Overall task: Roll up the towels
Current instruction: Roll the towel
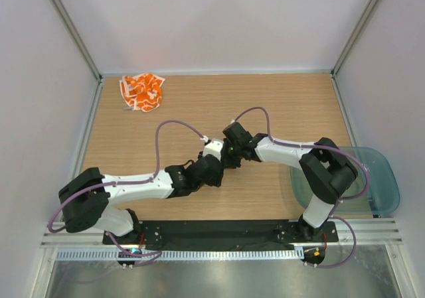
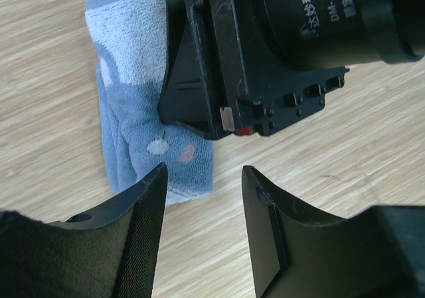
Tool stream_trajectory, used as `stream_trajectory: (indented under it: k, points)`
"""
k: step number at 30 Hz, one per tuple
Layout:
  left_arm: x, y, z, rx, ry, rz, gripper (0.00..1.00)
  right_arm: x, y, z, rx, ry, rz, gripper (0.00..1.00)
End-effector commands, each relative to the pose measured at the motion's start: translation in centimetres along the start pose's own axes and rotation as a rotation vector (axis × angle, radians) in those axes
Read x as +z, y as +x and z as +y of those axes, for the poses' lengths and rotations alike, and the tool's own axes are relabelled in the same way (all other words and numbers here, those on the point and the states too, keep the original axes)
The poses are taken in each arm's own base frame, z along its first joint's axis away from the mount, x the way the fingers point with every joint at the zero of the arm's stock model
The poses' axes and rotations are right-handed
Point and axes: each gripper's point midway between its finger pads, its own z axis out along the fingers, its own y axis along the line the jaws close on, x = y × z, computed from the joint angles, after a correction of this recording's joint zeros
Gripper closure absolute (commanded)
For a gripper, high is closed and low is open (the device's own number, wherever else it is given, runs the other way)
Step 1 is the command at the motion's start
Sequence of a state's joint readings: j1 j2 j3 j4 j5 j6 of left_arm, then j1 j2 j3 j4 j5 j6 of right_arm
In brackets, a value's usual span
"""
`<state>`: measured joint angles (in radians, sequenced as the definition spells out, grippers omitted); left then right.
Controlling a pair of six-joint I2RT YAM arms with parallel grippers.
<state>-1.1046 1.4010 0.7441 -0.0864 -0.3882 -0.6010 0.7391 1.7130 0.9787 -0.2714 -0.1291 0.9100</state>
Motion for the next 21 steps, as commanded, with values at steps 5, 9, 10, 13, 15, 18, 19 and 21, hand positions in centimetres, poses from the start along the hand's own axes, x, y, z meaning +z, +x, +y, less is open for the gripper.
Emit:
stream_trajectory:
  k: [5, 9, 10, 13, 15, 18, 19, 21]
  points:
    - [1.6, -0.2, -0.1, 0.014, -0.035, -0.023, 0.5, -0.2, 0.9, -0.6, -0.033, 0.056, 0.038, 0.89]
    - [2.3, 1.6, 0.7, 0.003, -0.07, 0.012, 0.51, -0.4, 1.0, -0.3, -0.041, 0.05, 0.042, 0.87]
    - [2.4, 2.0, 1.1, -0.001, -0.083, 0.018, 0.51, -0.4, 0.9, -0.4, -0.04, 0.052, 0.043, 0.87]
    - [2.5, 3.2, 2.2, -0.018, -0.127, 0.035, 0.51, -0.4, 1.0, -0.4, -0.043, 0.053, 0.047, 0.84]
    - [2.3, 3.8, 2.8, -0.032, -0.15, 0.046, 0.51, -0.4, 1.0, -0.4, -0.047, 0.057, 0.049, 0.82]
    - [2.1, 3.8, 3.4, -0.051, -0.175, 0.048, 0.5, -0.3, 1.1, -0.5, -0.053, 0.064, 0.058, 0.77]
    - [2.0, 4.1, 3.7, -0.064, -0.186, 0.055, 0.5, -0.2, 1.1, -0.6, -0.054, 0.068, 0.06, 0.73]
    - [1.7, 4.7, 4.5, -0.091, -0.203, 0.074, 0.51, -0.2, 1.0, -0.7, -0.057, 0.076, 0.062, 0.67]
